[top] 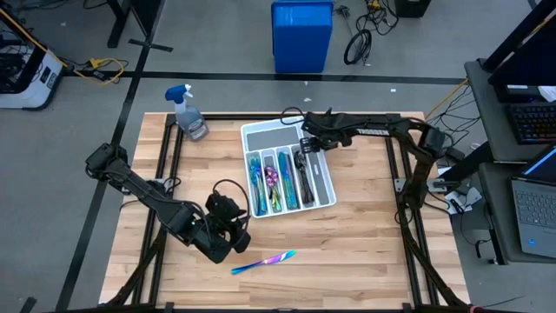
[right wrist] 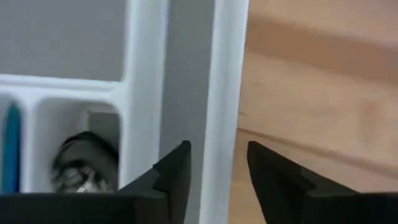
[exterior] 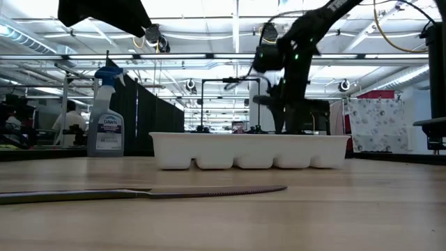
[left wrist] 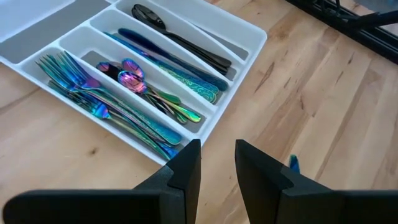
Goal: Sort silverware
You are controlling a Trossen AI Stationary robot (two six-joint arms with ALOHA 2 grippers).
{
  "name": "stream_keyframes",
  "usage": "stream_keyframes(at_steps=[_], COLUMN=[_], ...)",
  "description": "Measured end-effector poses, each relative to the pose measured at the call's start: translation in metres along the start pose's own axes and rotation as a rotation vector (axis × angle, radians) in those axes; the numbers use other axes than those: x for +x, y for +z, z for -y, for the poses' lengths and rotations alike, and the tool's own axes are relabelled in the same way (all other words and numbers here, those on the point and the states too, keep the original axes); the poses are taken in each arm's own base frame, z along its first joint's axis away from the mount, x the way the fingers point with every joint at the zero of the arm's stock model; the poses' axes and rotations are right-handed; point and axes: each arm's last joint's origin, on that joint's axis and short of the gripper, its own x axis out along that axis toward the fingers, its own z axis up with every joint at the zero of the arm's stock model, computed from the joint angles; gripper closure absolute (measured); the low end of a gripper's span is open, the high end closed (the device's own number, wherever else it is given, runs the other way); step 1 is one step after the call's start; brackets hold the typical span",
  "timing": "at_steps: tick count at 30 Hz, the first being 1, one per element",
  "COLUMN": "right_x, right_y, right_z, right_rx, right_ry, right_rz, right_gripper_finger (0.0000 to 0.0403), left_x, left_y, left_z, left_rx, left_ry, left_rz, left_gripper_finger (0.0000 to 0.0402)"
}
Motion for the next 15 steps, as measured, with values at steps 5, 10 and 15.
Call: stream_keyframes(at_steps=[5, 10, 15], right_x=[-0.046, -0.103, -0.155], right_y=[-0.005, -0.033, -0.093], right_z=[0.000, -0.011, -0.026], right_rx=[-0.117, -0.344, -0.587], right_ry=[0.046, 0.209, 0.391], right_rz=[0.129, 0.240, 0.283], right_gripper_finger=[0.0236, 0.0225, 0.0225], left_x=[0.000, -0.001, -0.006], left_y=[0.000, -0.001, -0.006], left_z=[0.000, 0.000, 0.003], left_rx=[0.003, 0.010, 0.070], left_ry=[0.002, -0.001, -0.020], left_rz=[-0.001, -0.002, -0.005], left_gripper_finger=[0.0317, 0.0317, 0.0317])
